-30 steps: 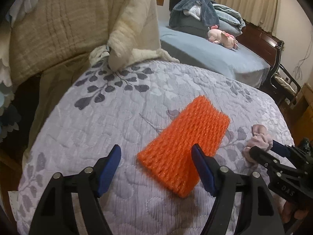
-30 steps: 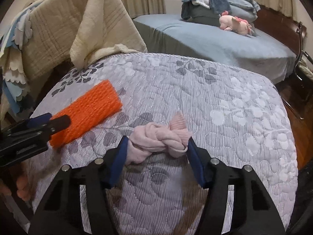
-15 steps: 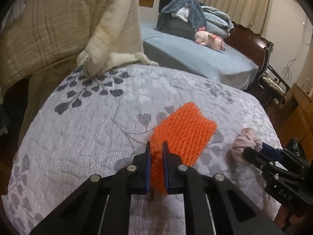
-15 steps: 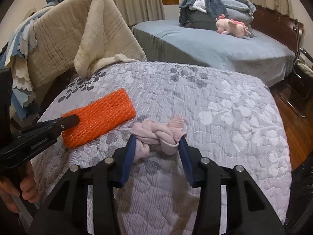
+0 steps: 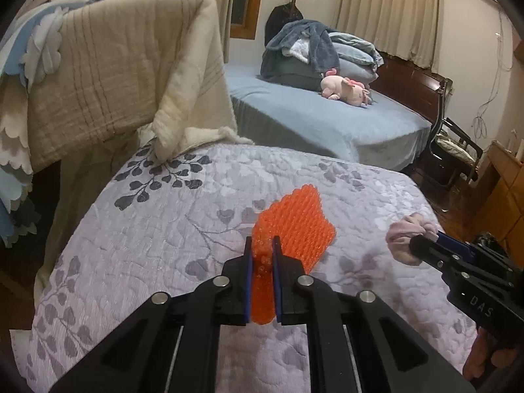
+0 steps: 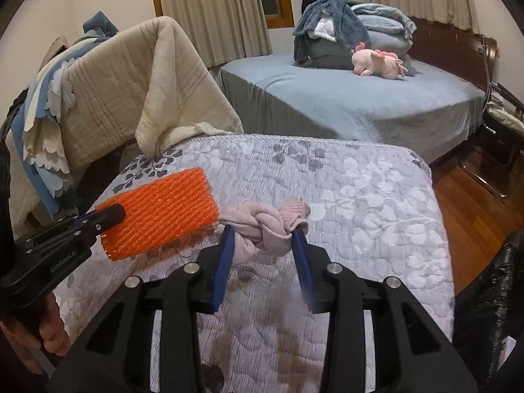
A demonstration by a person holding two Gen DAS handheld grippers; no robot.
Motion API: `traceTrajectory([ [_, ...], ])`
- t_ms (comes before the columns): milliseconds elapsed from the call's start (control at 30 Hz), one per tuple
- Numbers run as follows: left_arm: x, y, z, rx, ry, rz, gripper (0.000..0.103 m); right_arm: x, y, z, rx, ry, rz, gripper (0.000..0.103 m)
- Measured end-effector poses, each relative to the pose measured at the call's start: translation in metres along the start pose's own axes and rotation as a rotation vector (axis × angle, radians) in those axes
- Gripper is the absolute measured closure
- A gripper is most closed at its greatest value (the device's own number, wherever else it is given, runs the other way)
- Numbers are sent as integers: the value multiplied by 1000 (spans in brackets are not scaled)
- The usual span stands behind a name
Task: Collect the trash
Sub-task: 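Lift the orange scrubber and pink sock and carry both over the bin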
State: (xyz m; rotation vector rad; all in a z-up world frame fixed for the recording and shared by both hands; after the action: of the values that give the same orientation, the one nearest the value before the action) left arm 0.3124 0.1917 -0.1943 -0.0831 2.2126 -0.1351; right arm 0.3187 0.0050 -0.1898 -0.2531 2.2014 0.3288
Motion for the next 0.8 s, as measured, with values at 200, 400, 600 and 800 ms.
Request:
traceTrajectory([
  [200, 4, -21, -10, 8, -10, 35, 93, -1, -3, -16, -1, -17, -14, 73],
  [400, 11, -34, -10, 22, 5, 36, 93, 10, -15, -21, 13, -1, 0, 82],
  [600, 17, -48, -8, 31, 17, 60, 93, 27, -26, -13, 28, 56, 4, 89],
  [800, 27, -44, -2, 21, 39, 50, 93, 43, -31, -5, 27, 95, 41, 61],
])
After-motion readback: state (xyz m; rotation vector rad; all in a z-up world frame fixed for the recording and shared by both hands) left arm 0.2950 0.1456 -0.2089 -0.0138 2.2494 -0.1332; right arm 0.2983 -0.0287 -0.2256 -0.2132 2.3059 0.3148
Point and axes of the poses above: each gripper's, at about its wrist camera, not at the fingertips, and z roughly the way its jaws point, y to its left, x to its underside, the point moved 9 cm from there along z, roughly the way its jaws point, and after that the axes turned 4 degrees about -y, right-handed, at the moved point
